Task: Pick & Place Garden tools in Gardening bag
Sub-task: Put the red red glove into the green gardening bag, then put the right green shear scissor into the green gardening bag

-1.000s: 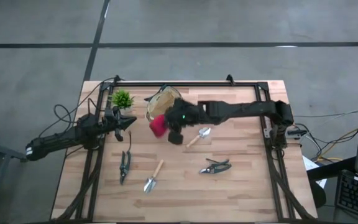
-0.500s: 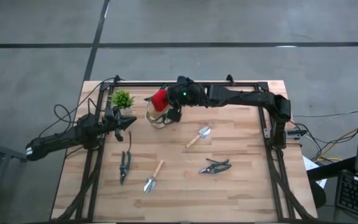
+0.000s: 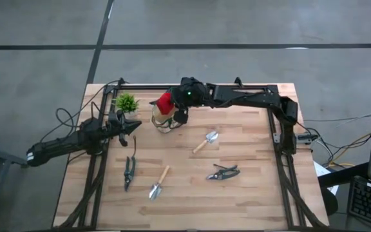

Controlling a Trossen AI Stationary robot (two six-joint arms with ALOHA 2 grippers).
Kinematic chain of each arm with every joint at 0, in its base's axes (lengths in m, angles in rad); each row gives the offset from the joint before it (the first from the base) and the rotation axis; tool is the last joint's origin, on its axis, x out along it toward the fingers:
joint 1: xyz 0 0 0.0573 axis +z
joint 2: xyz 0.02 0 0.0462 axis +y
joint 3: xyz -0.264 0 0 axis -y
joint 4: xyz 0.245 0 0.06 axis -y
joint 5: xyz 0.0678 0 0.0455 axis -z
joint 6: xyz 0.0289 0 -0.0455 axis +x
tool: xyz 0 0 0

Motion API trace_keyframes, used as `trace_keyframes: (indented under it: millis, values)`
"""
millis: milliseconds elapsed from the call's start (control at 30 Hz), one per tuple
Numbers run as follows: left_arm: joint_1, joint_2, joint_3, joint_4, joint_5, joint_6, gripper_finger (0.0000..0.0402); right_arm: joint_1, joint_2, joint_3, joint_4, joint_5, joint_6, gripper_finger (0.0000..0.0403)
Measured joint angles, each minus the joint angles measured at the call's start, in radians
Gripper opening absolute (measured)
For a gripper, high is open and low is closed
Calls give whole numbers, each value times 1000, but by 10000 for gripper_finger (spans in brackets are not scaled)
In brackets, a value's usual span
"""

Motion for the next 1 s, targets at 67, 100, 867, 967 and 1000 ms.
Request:
trace_keyframes:
  millis: [67,100,867,967,1000]
  values:
    - [0,0,0,0,-1,0,5,1,18,-1,-7,-1,-25,13]
    - [0,0,0,0,0,0,5,1,21,-1,-4,-1,-24,13]
    - [0,0,0,0,-1,0,5,-2,52,-1,26,29,78,123]
    - [0,0,0,0,0,0,5,-1,41,-1,20,45,112,152]
    - [0,0,0,0,0,0,5,-1,33,-1,9,45,124,160]
